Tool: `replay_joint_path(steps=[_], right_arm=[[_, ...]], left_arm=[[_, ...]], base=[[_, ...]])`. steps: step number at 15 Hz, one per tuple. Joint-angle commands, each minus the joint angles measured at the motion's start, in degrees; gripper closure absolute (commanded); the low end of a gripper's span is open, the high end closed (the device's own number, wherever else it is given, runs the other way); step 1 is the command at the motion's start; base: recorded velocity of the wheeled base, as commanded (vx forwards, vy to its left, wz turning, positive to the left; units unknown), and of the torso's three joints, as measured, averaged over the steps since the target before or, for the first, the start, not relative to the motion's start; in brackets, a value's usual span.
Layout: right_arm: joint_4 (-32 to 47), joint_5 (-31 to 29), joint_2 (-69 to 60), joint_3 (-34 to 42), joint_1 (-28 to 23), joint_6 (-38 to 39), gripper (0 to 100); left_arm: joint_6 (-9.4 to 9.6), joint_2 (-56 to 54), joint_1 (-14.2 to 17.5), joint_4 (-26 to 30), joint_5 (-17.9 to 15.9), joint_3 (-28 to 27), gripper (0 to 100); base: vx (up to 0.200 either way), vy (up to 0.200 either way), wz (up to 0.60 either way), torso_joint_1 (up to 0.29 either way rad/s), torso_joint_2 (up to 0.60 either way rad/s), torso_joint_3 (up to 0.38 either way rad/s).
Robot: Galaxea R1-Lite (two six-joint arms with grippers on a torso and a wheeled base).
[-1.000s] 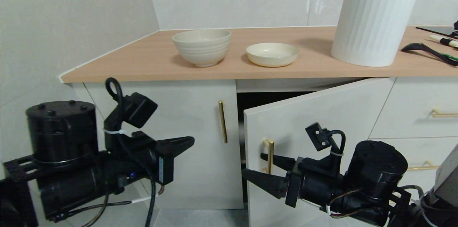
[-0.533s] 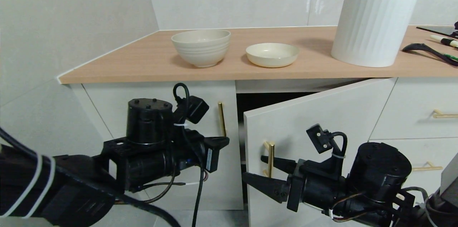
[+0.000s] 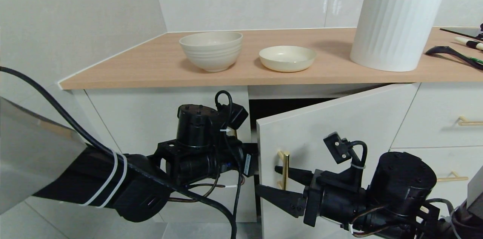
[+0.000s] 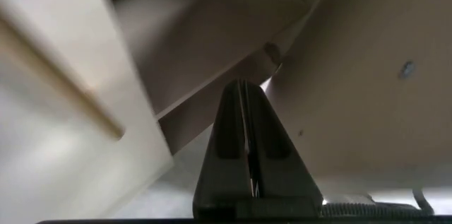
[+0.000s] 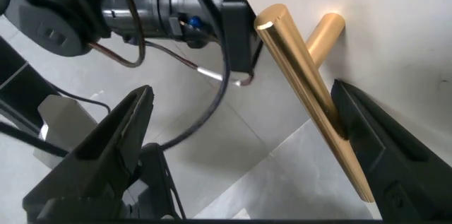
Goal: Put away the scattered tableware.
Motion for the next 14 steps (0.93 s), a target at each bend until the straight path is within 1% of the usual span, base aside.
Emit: replay_joint_path(steps=[1, 6, 9, 11, 13, 14], right_arm=[[0.1, -0.1, 0.2, 0.0, 3.9, 0.0, 0], [0.1, -0.2, 0.2, -0.1, 3.6, 0.0, 0], [0.1, -0.3, -1.0, -0.1, 0.9, -0.1, 0], [0.1, -0.4, -3.9, 2.3, -2.2, -0.4, 0], [0.1, -0.4, -4.3, 2.9, -4.1, -2.0, 0], [0.1, -0.3, -4.1, 3.0, -6.3, -3.9, 0]], left_arm=[[-0.02, 0.2, -1.2, 0.0, 0.1, -0.3, 100], [-0.11, -1.6, -3.7, 0.0, 0.2, 0.6, 100], [-0.02, -1.6, -4.5, 0.0, 0.4, 0.7, 100], [-0.02, -1.8, -4.6, 0.0, 0.4, 0.7, 100], [0.07, -1.8, -4.7, 0.0, 0.4, 0.8, 100], [0.07, -1.7, -4.7, 0.0, 0.5, 0.8, 100]], base=[[0.000, 0.000, 0.00, 0.000, 0.00, 0.000], [0.000, 0.000, 0.00, 0.000, 0.00, 0.000], [0.000, 0.000, 0.00, 0.000, 0.00, 0.000], [0.000, 0.000, 0.00, 0.000, 0.00, 0.000], [0.000, 0.000, 0.00, 0.000, 0.00, 0.000], [0.000, 0.000, 0.00, 0.000, 0.00, 0.000]])
